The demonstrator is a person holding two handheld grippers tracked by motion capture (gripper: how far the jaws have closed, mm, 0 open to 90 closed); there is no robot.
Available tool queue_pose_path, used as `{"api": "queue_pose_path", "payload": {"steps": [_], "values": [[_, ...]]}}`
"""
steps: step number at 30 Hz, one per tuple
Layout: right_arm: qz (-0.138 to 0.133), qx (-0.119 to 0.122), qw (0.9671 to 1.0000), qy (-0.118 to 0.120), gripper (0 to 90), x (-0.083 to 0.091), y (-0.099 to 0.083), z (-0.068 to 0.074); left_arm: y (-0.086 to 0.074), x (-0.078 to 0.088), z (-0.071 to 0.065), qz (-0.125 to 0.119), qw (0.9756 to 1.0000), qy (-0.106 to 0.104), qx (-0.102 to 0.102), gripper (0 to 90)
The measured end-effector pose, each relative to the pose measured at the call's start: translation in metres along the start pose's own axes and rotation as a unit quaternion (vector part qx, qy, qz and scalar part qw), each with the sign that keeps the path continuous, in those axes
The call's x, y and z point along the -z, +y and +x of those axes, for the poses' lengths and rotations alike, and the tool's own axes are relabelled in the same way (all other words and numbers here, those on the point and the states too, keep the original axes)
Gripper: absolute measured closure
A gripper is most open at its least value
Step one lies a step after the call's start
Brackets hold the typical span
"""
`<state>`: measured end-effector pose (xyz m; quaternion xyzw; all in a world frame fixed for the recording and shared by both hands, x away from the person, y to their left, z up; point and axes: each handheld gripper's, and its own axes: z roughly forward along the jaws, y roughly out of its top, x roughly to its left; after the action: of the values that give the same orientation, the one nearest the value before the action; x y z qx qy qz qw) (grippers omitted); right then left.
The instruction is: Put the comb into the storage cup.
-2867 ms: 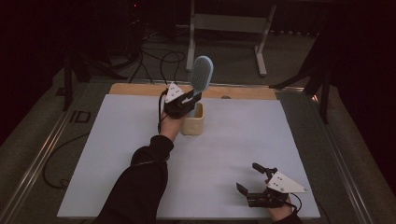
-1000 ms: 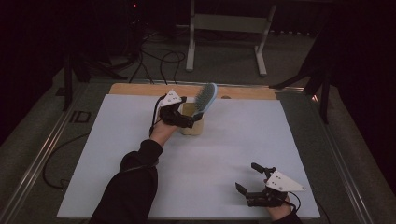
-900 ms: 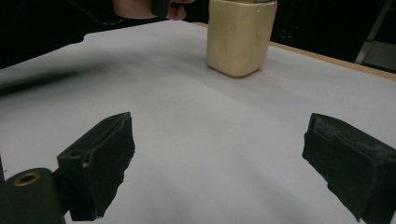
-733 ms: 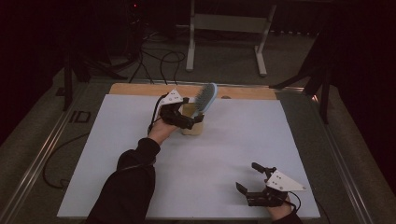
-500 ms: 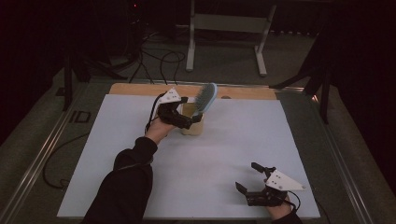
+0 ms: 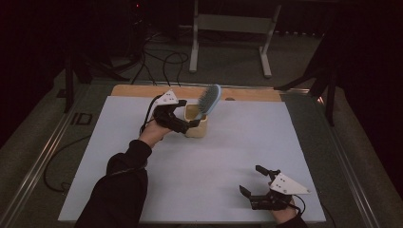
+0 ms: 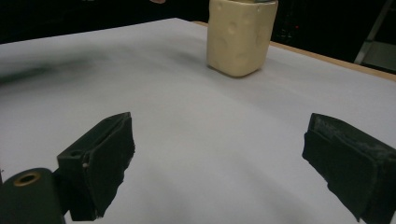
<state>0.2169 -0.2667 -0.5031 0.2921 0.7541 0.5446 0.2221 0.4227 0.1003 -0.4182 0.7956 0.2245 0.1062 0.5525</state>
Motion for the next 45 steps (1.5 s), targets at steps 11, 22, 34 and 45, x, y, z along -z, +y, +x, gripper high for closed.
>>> {"api": "queue_pose_path", "payload": {"steps": [11, 22, 34, 45], "values": [[0.001, 0.001, 1.0000, 0.001, 8.7, 0.001, 0.001, 0.000, -0.005, 0.016, -0.004, 0.008, 1.0000, 0.004, -0.004, 0.0], [0.002, 0.002, 1.0000, 0.000, 8.7, 0.000, 0.001, 0.000, -0.010, 0.037, -0.006, 0.010, 0.9998, 0.015, -0.009, 0.0], [0.003, 0.002, 1.0000, -0.002, 8.7, -0.001, 0.001, 0.000, -0.023, 0.061, -0.008, 0.018, 0.9994, 0.029, -0.005, 0.0], [0.003, 0.003, 1.0000, -0.002, 8.7, -0.002, 0.001, 0.000, -0.039, 0.080, -0.013, 0.028, 0.9984, 0.049, -0.005, 0.0]]}}
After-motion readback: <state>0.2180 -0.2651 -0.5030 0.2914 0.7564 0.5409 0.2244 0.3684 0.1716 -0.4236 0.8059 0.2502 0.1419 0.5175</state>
